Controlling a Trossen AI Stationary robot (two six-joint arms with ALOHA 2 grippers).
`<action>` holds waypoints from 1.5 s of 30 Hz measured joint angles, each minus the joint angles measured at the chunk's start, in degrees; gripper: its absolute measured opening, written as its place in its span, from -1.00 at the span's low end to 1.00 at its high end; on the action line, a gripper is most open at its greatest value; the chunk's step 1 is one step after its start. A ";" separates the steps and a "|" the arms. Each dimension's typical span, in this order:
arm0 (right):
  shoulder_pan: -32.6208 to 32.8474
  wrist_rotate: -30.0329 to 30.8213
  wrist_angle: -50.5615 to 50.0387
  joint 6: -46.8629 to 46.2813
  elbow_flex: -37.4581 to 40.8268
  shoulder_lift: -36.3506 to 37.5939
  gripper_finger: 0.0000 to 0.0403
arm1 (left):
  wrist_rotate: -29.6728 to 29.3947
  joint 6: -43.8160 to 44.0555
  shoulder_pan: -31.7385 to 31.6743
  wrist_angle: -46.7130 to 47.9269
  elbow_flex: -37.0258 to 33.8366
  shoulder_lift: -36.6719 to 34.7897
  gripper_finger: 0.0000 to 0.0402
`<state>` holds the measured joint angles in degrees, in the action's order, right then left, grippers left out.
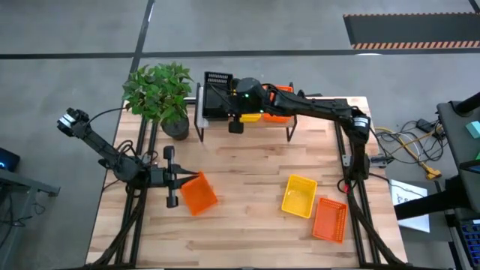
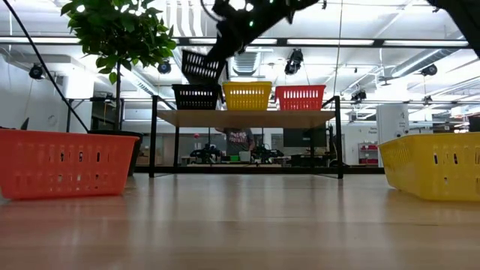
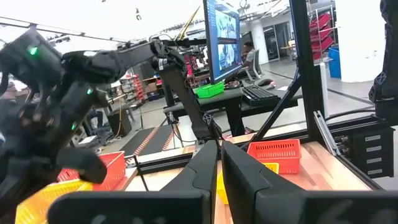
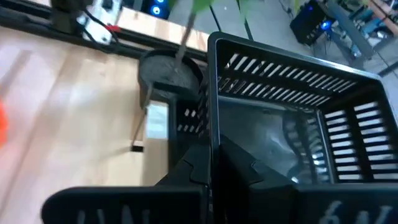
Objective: Stack baskets on shelf by color
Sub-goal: Stack the black bin on top of the other black bins on the shelf
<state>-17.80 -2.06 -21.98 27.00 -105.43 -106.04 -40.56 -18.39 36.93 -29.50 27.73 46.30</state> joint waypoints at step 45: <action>2.50 12.34 -3.86 3.57 -1.87 -2.99 -0.72 | 0.01 -0.04 0.00 -0.03 0.00 0.04 -0.96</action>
<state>-15.31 10.28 -25.84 30.58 -107.31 -109.03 -40.55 -18.44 36.93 -29.53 27.73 46.35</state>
